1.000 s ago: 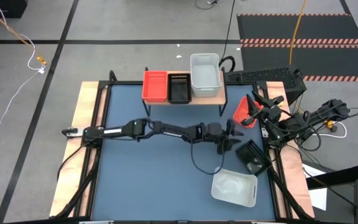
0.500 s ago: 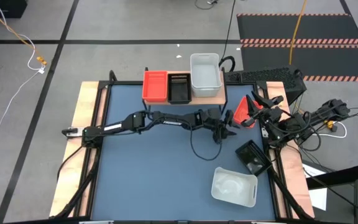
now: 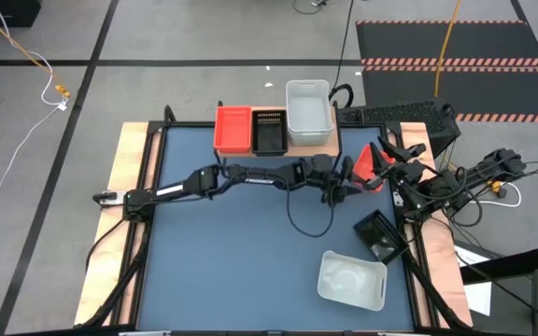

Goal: Stack baskets on shelf by color
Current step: Stack the orange bin on top of the other orange bins on the shelf

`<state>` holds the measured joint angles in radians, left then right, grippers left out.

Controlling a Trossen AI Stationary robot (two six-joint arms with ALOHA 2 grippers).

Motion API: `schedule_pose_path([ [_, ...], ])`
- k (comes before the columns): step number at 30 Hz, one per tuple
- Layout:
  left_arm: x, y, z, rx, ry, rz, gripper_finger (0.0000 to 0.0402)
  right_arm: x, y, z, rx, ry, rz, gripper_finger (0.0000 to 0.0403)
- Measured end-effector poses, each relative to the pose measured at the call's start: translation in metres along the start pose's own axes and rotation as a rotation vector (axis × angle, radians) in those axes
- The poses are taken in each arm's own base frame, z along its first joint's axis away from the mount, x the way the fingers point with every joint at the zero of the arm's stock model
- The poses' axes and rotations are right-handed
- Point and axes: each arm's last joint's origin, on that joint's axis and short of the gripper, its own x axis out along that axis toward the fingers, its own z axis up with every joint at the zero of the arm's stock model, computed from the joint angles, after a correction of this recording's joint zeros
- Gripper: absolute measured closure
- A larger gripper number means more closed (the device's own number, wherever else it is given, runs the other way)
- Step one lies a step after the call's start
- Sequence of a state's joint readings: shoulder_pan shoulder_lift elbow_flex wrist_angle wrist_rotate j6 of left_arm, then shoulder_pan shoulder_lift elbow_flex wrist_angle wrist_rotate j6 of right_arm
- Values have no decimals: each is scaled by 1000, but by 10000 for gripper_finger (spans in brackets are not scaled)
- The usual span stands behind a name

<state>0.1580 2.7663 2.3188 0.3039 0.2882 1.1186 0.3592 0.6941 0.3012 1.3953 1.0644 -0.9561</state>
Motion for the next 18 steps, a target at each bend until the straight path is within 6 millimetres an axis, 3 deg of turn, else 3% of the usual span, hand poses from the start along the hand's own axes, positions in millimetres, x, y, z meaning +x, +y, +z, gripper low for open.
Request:
schedule_pose_path([
  [18,-1,-13,-14,98,106,-97,216,0,0,1,10,-17,12,294],
])
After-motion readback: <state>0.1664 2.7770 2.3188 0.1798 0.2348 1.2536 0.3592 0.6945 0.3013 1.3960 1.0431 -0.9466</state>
